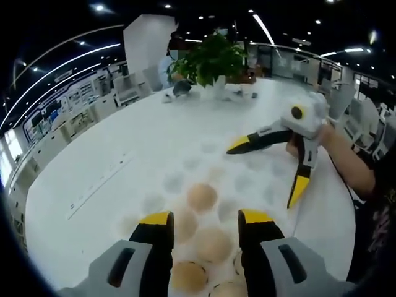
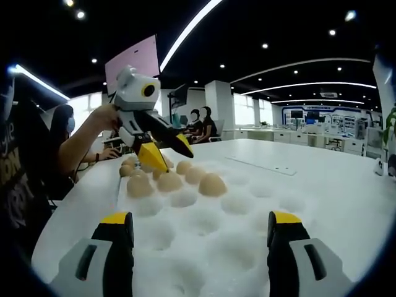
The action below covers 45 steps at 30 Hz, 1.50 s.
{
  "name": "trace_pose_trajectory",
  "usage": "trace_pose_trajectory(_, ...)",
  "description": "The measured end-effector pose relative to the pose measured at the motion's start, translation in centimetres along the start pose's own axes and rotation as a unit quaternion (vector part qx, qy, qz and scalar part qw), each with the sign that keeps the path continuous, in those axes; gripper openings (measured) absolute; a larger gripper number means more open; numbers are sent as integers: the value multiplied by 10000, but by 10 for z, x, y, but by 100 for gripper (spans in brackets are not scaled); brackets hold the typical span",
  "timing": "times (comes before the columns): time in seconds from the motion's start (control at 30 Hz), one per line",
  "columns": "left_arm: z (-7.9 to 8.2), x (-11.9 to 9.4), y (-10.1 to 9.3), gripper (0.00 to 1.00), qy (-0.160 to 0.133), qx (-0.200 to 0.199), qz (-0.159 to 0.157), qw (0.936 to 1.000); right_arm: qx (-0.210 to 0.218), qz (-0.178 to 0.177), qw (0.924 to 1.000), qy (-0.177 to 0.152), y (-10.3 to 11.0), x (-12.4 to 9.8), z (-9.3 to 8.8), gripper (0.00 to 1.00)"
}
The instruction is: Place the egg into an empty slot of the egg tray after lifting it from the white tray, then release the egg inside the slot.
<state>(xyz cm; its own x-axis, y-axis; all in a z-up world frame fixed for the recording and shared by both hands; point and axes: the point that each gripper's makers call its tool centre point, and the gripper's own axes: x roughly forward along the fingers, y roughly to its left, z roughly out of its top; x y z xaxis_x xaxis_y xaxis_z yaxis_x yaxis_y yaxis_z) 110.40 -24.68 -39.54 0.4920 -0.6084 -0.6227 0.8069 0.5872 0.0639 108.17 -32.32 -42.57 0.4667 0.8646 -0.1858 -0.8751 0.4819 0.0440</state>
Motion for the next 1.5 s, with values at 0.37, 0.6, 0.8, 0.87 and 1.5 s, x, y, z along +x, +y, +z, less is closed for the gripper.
trace_pose_trajectory(0.37, 3, 14, -3, 42, 35, 109, 18, 9999, 25, 26, 10000, -47, 0, 1, 0, 93)
trace_pose_trajectory(0.6, 1, 24, -3, 42, 176, 300, 75, 9994, 31, 33, 10000, -52, 0, 1, 0, 93)
trace_pose_trajectory(0.8, 2, 30, -6, 42, 209, 369, 42, 9991, 31, 31, 10000, -52, 1, 1, 0, 93)
trace_pose_trajectory(0.87, 2, 33, -7, 41, 226, 405, 16, 9989, 35, 33, 10000, -58, 1, 1, 0, 93)
trace_pose_trajectory(1.5, -1, 57, -1, 35, 273, 177, -152, 9994, 41, 37, 10000, -69, 2, 1, 2, 93)
